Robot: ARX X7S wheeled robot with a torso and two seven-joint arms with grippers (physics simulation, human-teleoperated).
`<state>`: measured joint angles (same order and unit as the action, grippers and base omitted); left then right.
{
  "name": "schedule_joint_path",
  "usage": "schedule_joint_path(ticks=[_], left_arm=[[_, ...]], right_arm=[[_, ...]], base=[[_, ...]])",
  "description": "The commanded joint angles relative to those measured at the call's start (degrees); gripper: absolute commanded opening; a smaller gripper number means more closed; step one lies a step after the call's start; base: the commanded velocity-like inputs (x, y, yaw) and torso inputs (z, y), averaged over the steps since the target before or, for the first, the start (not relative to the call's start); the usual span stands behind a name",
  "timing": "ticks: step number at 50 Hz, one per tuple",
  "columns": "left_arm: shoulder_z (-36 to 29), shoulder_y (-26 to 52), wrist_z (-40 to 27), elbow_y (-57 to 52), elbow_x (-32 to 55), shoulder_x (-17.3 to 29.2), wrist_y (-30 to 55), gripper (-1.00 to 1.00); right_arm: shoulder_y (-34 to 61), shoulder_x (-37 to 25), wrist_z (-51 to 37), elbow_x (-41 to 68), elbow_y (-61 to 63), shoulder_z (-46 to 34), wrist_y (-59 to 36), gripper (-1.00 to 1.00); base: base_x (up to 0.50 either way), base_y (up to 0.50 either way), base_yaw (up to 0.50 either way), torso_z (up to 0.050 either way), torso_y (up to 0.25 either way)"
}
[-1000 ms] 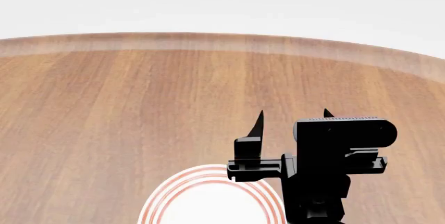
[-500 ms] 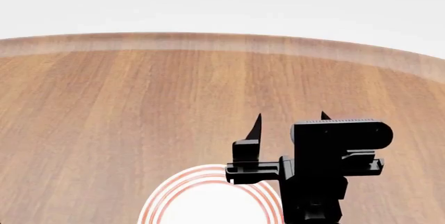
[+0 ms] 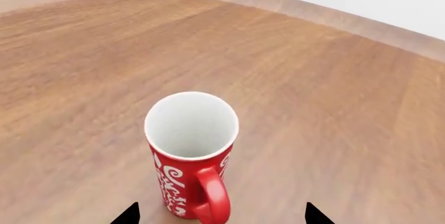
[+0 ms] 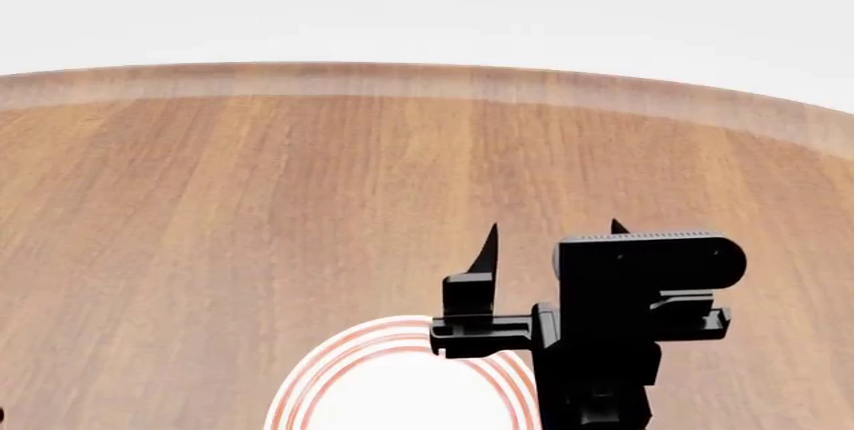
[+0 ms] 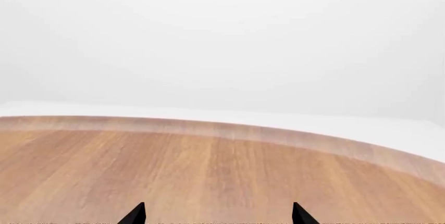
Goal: Pick up the red mug and put it on the plate
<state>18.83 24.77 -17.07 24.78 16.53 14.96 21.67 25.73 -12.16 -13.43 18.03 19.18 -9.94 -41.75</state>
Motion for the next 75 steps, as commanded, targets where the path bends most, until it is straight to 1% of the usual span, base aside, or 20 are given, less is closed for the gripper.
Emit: schedule_joint_path(ticks=[1,8,15,24,31,48,58,65,66,75], left_arm=[[-0.43,4.42,0.57,8.15,-0.63,1.33,-1.62,1.00],[-0.94,7.06,0.63,12.59,-1.27,1.95,-2.45,1.00],[-1.17,8.17,0.51,14.67,-1.38,2.11,-2.06,1.00],[-1.66,11.38,1.05,21.06,-1.97,2.79,-3.62,1.00],[-1.90,14.23,2.31,28.12,-2.31,3.44,-6.20,1.00],[-2.79,23.22,4.98,49.66,-4.16,5.41,-15.45,1.00],[-0.83,23.28,5.43,49.89,-4.17,5.43,-12.83,1.00],[-0.56,23.46,5.32,49.86,-5.30,5.37,-12.71,1.00],[-0.62,23.49,5.12,49.91,-5.55,5.34,-13.23,-1.00],[-0.09,23.64,5.79,50.04,-6.53,5.16,-13.13,-1.00]], right_arm=[[-0.14,-0.07,-0.12,0.25,-0.66,-0.28,0.53,1.00],[-0.06,-0.13,-0.26,0.40,-0.90,-0.45,0.63,1.00],[-0.09,-0.24,-0.36,0.59,-0.98,-0.59,0.74,1.00],[0.08,-0.41,-0.50,0.95,-1.02,-0.61,0.68,1.00],[0.14,-0.54,-0.64,1.20,-0.92,-0.66,0.60,1.00],[-0.18,-0.73,-0.70,1.69,-1.68,-0.88,1.35,1.00],[-0.18,-0.83,-0.87,2.07,-1.85,-0.88,1.43,1.00],[-0.31,-0.94,-0.94,2.30,-1.94,-0.86,1.69,1.00],[-0.31,-0.93,-0.92,2.30,-2.13,-0.88,1.82,1.00],[-0.44,-1.13,-1.06,2.61,-2.05,-0.88,1.90,1.00]], base=[[0.00,0.00,0.00,0.000,0.000],[0.00,0.00,0.00,0.000,0.000],[0.00,0.00,0.00,0.000,0.000],[0.00,0.00,0.00,0.000,0.000],[0.00,0.00,0.00,0.000,0.000],[0.00,0.00,0.00,0.000,0.000],[0.00,0.00,0.00,0.000,0.000],[0.00,0.00,0.00,0.000,0.000],[0.00,0.00,0.00,0.000,0.000],[0.00,0.00,0.00,0.000,0.000]])
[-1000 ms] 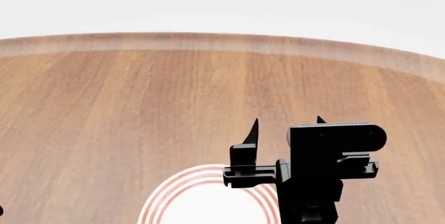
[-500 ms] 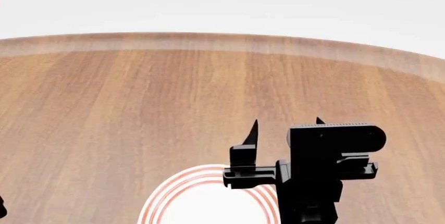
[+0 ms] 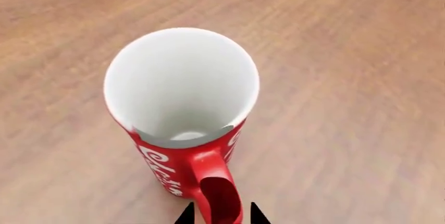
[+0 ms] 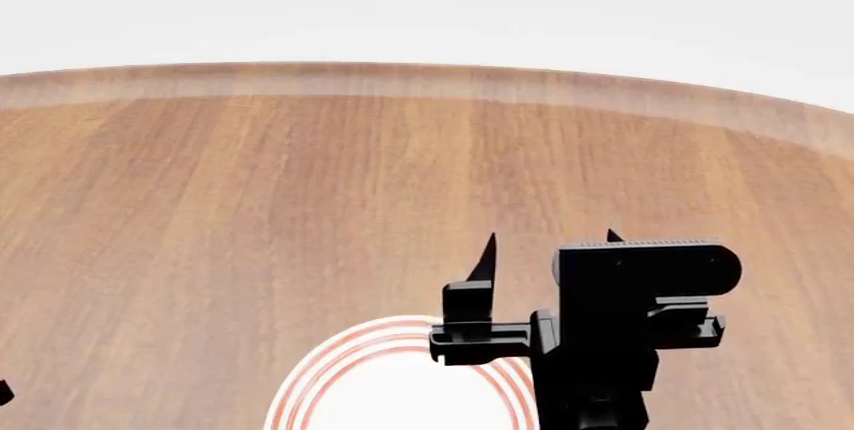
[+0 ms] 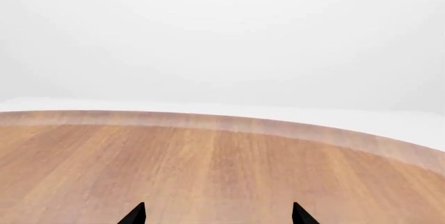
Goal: Pick up the red mug and put it on the plate
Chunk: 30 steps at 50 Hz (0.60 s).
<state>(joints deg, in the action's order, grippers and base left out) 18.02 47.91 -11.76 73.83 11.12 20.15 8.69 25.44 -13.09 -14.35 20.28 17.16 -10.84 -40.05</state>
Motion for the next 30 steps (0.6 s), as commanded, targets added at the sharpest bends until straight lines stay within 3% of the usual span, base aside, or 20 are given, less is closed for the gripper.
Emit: schedule_joint_path(ticks=[1,24,30], left_arm=[[0.87,0.48,0.51,0.97,-1.19,-0.03,-0.07,-1.00],[1.73,1.80,1.08,0.18,-4.33,-0.67,0.60,-1.00],[0.66,-1.85,1.03,-13.42,-4.49,-3.05,8.62,-1.00]], right_arm=[[-0.12,-0.21,-0.20,0.37,-0.04,0.00,0.19,1.00],[0.29,-0.65,-0.84,1.21,0.72,-0.01,-0.36,1.00],[0.44,-0.69,-0.95,1.35,0.50,-0.06,-0.29,1.00]], base=[[0.00,0.00,0.00,0.000,0.000],[0.00,0.00,0.00,0.000,0.000],[0.00,0.00,0.00,0.000,0.000]])
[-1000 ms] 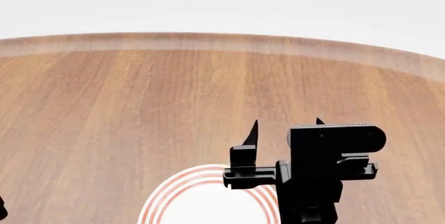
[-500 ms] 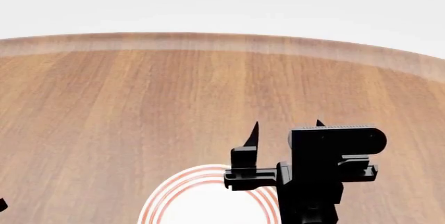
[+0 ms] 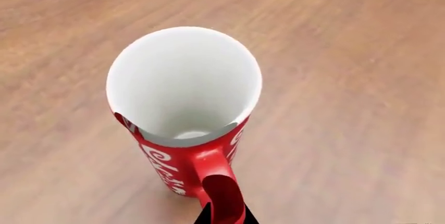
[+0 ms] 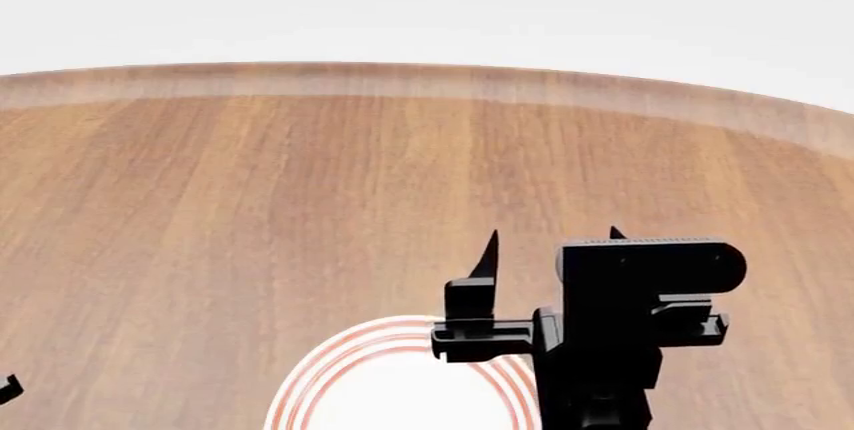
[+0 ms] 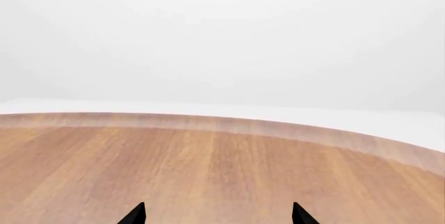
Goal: Pick up the red mug and put it on the plate
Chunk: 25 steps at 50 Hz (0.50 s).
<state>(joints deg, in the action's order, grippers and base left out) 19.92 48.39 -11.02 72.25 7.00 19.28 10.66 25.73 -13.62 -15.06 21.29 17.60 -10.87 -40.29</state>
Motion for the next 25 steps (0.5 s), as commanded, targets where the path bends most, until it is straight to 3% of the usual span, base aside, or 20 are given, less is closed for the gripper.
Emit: schedule_joint_path(ticks=[1,10,25], left_arm=[[-1.57,-2.95,0.31,-14.51,-0.44,-2.72,8.19,-1.00],[-6.56,-5.14,3.28,-29.73,-1.61,-6.48,17.57,-1.00],[-13.97,-6.15,9.84,-38.80,-1.85,-10.38,24.28,-1.00]], right_arm=[[0.19,-0.15,-0.23,0.30,-0.12,-0.08,0.04,1.00],[0.29,-0.23,-0.42,0.56,-0.34,-0.14,0.01,1.00],[0.66,-0.33,-0.89,1.01,-0.30,-0.29,-0.31,1.00]], base=[[0.00,0.00,0.00,0.000,0.000],[0.00,0.00,0.00,0.000,0.000],[0.00,0.00,0.00,0.000,0.001]])
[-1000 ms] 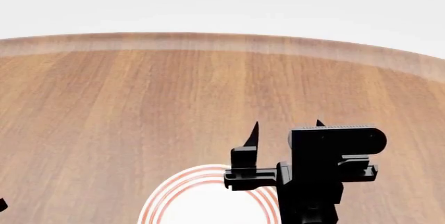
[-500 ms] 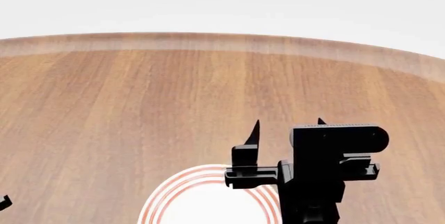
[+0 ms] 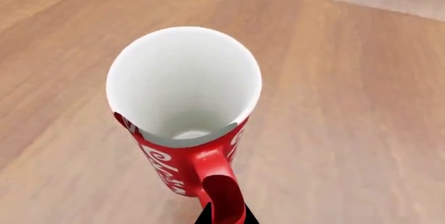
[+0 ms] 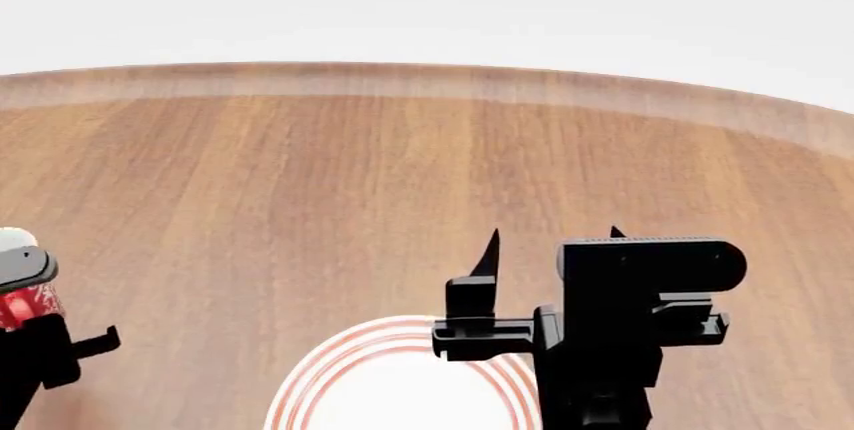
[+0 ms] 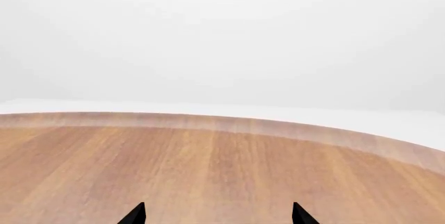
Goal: Pick up the red mug and put it on the plate
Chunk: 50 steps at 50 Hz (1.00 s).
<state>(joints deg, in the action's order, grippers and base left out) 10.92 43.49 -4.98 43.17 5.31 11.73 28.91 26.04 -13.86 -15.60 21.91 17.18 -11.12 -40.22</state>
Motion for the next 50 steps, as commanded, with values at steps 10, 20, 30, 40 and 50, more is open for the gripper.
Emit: schedule_joint_path(ticks=[10,20,30,40,50], left_arm=[[-9.66,-3.10,8.67,-17.31,1.13,-4.68,10.13,-1.00],[-13.60,-4.83,11.12,-21.62,1.45,-5.43,12.18,-1.00],[-18.80,-5.08,13.51,-19.86,0.79,-6.46,11.05,-1.00],[-23.27,-6.09,15.55,-20.48,0.82,-7.57,10.33,-1.00],[-27.22,-6.99,17.62,-21.09,1.31,-8.02,10.00,-1.00]], right_arm=[[0.23,-0.32,-0.55,0.68,0.15,0.03,-0.23,1.00],[0.36,-0.34,-0.76,0.89,-0.17,-0.11,-0.16,1.00],[0.33,-0.32,-0.88,1.15,-0.54,-0.17,0.18,1.00],[0.43,-0.51,-1.23,1.60,0.09,-0.22,-0.33,1.00],[0.54,-0.61,-1.54,1.83,0.32,-0.35,-0.44,1.00]], base=[[0.00,0.00,0.00,0.000,0.000],[0.00,0.00,0.00,0.000,0.000],[0.00,0.00,0.00,0.000,0.001],[0.00,0.00,0.00,0.000,0.000],[0.00,0.00,0.00,0.000,0.000]])
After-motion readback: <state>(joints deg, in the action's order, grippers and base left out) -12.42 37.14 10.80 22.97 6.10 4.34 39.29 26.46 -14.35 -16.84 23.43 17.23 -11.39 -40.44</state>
